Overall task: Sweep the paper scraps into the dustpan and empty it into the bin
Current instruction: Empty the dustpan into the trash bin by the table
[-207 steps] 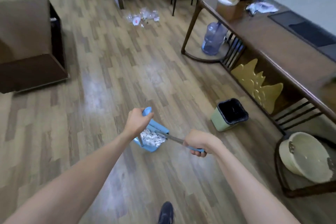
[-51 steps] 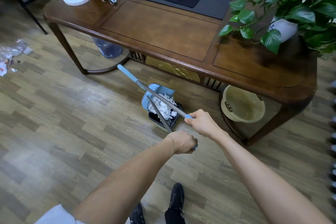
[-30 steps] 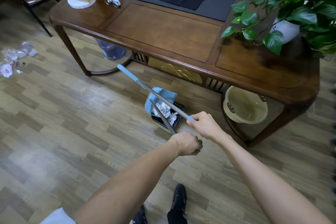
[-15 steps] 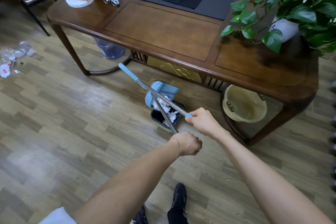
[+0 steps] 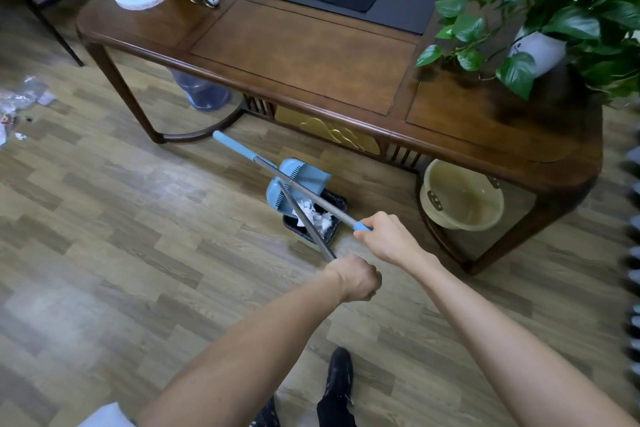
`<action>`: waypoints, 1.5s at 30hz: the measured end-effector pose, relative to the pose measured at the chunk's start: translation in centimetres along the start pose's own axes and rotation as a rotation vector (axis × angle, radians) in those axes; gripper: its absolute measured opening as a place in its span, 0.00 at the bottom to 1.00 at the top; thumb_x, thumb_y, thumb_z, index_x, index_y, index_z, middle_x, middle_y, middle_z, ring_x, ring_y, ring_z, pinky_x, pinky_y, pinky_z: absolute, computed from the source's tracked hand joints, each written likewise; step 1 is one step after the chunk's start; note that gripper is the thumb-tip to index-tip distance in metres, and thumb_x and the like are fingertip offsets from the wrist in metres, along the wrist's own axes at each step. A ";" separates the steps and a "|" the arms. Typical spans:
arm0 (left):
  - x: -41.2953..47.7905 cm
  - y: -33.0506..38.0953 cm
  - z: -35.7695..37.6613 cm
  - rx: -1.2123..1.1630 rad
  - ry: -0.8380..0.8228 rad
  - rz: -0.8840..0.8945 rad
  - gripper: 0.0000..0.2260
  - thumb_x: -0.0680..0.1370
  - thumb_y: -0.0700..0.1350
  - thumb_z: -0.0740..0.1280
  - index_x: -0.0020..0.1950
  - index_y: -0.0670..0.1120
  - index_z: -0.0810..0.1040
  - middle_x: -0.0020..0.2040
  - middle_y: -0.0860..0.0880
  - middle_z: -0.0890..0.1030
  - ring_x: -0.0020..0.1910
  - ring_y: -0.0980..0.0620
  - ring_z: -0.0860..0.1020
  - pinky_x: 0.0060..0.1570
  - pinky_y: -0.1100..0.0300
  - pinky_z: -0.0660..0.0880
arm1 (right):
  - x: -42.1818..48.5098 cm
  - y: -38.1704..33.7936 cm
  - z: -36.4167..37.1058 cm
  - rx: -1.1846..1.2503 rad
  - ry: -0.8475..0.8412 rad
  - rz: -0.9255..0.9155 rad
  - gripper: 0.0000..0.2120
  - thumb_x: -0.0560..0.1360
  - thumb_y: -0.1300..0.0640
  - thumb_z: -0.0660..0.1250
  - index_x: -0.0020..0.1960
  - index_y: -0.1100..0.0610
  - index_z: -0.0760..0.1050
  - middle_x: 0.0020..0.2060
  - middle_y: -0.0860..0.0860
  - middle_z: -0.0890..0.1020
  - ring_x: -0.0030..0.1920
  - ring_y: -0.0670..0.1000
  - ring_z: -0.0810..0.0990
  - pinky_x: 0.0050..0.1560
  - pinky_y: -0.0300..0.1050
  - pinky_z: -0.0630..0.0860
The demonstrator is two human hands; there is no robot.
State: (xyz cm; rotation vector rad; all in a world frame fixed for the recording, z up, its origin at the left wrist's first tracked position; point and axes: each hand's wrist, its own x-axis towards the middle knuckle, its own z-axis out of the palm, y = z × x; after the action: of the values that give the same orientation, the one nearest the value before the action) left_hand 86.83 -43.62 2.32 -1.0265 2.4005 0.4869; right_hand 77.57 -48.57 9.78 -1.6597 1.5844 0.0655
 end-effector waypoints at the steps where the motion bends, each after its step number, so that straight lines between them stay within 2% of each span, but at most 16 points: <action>1: -0.1 0.0 -0.1 -0.006 0.003 0.005 0.14 0.83 0.48 0.60 0.61 0.40 0.78 0.53 0.41 0.82 0.50 0.38 0.80 0.49 0.49 0.78 | 0.1 0.0 0.0 0.006 -0.001 -0.014 0.18 0.76 0.55 0.63 0.30 0.55 0.62 0.29 0.50 0.69 0.30 0.52 0.63 0.32 0.46 0.59; 3: -0.2 0.0 -0.3 -0.009 0.005 0.001 0.14 0.83 0.47 0.60 0.60 0.39 0.77 0.52 0.40 0.82 0.49 0.38 0.80 0.49 0.48 0.78 | 0.2 -0.1 0.1 0.043 -0.004 -0.049 0.19 0.76 0.55 0.63 0.29 0.55 0.61 0.28 0.50 0.67 0.30 0.52 0.62 0.32 0.46 0.59; 6: 0.0 -0.1 -0.7 -0.038 -0.026 -0.027 0.13 0.82 0.47 0.60 0.58 0.39 0.77 0.51 0.41 0.82 0.49 0.38 0.80 0.49 0.47 0.79 | 0.0 0.5 0.1 0.110 0.006 -0.025 0.20 0.76 0.55 0.64 0.26 0.51 0.64 0.26 0.49 0.67 0.28 0.50 0.61 0.32 0.45 0.59; 10: -0.6 -1.3 -1.9 -0.064 0.014 -0.052 0.14 0.83 0.48 0.59 0.60 0.39 0.76 0.53 0.40 0.82 0.50 0.37 0.81 0.47 0.49 0.78 | 0.4 1.1 -0.8 0.160 0.024 -0.017 0.15 0.77 0.55 0.63 0.31 0.55 0.69 0.26 0.50 0.66 0.29 0.51 0.61 0.32 0.44 0.58; 13: -1.5 -3.2 -3.3 -0.113 0.131 -0.126 0.17 0.84 0.53 0.58 0.61 0.40 0.74 0.53 0.39 0.81 0.50 0.37 0.81 0.41 0.51 0.71 | 1.3 2.2 -0.8 0.131 0.098 0.009 0.13 0.76 0.55 0.62 0.36 0.59 0.73 0.27 0.49 0.71 0.30 0.52 0.67 0.30 0.45 0.60; 15: -2.2 -5.0 -4.2 -0.202 0.230 -0.186 0.18 0.83 0.55 0.58 0.58 0.40 0.74 0.49 0.39 0.81 0.48 0.37 0.81 0.40 0.51 0.70 | 2.1 3.3 -0.6 0.065 0.165 0.055 0.11 0.77 0.53 0.61 0.40 0.58 0.76 0.32 0.51 0.76 0.35 0.55 0.74 0.30 0.45 0.63; 18: -3.4 -8.1 -5.3 -0.382 0.410 -0.291 0.17 0.82 0.57 0.60 0.46 0.43 0.69 0.39 0.41 0.78 0.41 0.37 0.79 0.36 0.53 0.66 | 3.9 5.5 0.1 0.043 0.193 0.175 0.11 0.76 0.51 0.61 0.45 0.55 0.79 0.40 0.55 0.80 0.41 0.58 0.79 0.31 0.44 0.66; 20: -4.2 -10.3 -6.0 -0.507 0.553 -0.402 0.19 0.81 0.56 0.63 0.40 0.43 0.65 0.30 0.45 0.72 0.37 0.38 0.76 0.34 0.53 0.63 | 5.0 7.2 0.8 0.099 0.187 0.275 0.12 0.75 0.51 0.61 0.48 0.58 0.79 0.44 0.57 0.81 0.43 0.58 0.81 0.33 0.43 0.68; 23: -5.1 -13.6 -6.9 -0.638 0.723 -0.538 0.23 0.79 0.57 0.64 0.37 0.40 0.64 0.28 0.43 0.70 0.33 0.41 0.73 0.34 0.48 0.67 | 5.9 9.7 2.3 0.169 0.173 0.418 0.12 0.72 0.53 0.62 0.46 0.61 0.77 0.46 0.60 0.83 0.37 0.58 0.80 0.33 0.42 0.71; 27: -5.4 -16.3 -7.8 -0.698 0.827 -0.674 0.25 0.80 0.56 0.64 0.38 0.35 0.69 0.31 0.38 0.72 0.32 0.44 0.70 0.37 0.47 0.69 | 6.0 12.4 3.7 0.352 0.096 0.546 0.10 0.73 0.57 0.62 0.48 0.63 0.76 0.34 0.57 0.79 0.25 0.53 0.72 0.25 0.38 0.66; 29: -5.3 -17.2 -8.3 -0.726 0.845 -0.716 0.24 0.80 0.56 0.64 0.37 0.37 0.68 0.30 0.40 0.69 0.31 0.47 0.67 0.34 0.50 0.66 | 5.6 12.9 4.6 0.464 0.010 0.599 0.04 0.75 0.60 0.61 0.45 0.60 0.73 0.28 0.56 0.72 0.21 0.48 0.65 0.23 0.34 0.59; 32: -5.3 -18.2 -8.8 -0.758 0.818 -0.755 0.23 0.80 0.56 0.64 0.36 0.38 0.68 0.30 0.45 0.69 0.30 0.49 0.66 0.31 0.54 0.63 | 4.6 12.7 5.9 0.526 -0.050 0.626 0.04 0.77 0.60 0.58 0.43 0.56 0.68 0.26 0.53 0.68 0.20 0.47 0.61 0.22 0.31 0.55; 36: -4.8 -19.0 -9.4 -0.805 0.777 -0.758 0.25 0.80 0.57 0.64 0.41 0.33 0.72 0.31 0.43 0.72 0.29 0.47 0.70 0.30 0.50 0.71 | 5.6 12.7 6.7 0.536 -0.083 0.630 0.06 0.77 0.60 0.56 0.41 0.56 0.67 0.25 0.54 0.69 0.19 0.47 0.62 0.21 0.29 0.56; 40: -4.4 -19.4 -10.0 -0.808 0.763 -0.755 0.25 0.80 0.57 0.64 0.42 0.33 0.73 0.30 0.44 0.72 0.27 0.48 0.69 0.27 0.55 0.68 | 6.5 12.0 7.8 0.490 -0.110 0.639 0.02 0.75 0.61 0.56 0.45 0.57 0.67 0.24 0.55 0.70 0.14 0.46 0.62 0.22 0.29 0.60; 43: -4.2 -19.8 -10.4 -0.804 0.745 -0.761 0.25 0.80 0.57 0.64 0.44 0.33 0.74 0.30 0.45 0.72 0.27 0.48 0.69 0.25 0.57 0.67 | 6.6 11.9 8.8 0.463 -0.121 0.642 0.03 0.74 0.62 0.56 0.47 0.56 0.66 0.25 0.56 0.70 0.16 0.46 0.64 0.23 0.30 0.60; 45: -4.1 -20.1 -10.5 -0.822 0.731 -0.767 0.25 0.80 0.57 0.64 0.45 0.33 0.75 0.30 0.45 0.72 0.26 0.48 0.69 0.24 0.58 0.67 | 6.9 11.7 9.3 0.471 -0.164 0.667 0.04 0.75 0.61 0.56 0.49 0.56 0.67 0.25 0.55 0.69 0.13 0.45 0.62 0.22 0.28 0.60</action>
State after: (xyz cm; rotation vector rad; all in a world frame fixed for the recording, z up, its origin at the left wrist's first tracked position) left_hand 101.22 -59.60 10.62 -2.7158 2.0354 0.9357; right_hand 73.54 -47.26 -6.11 -0.7124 1.7913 0.1532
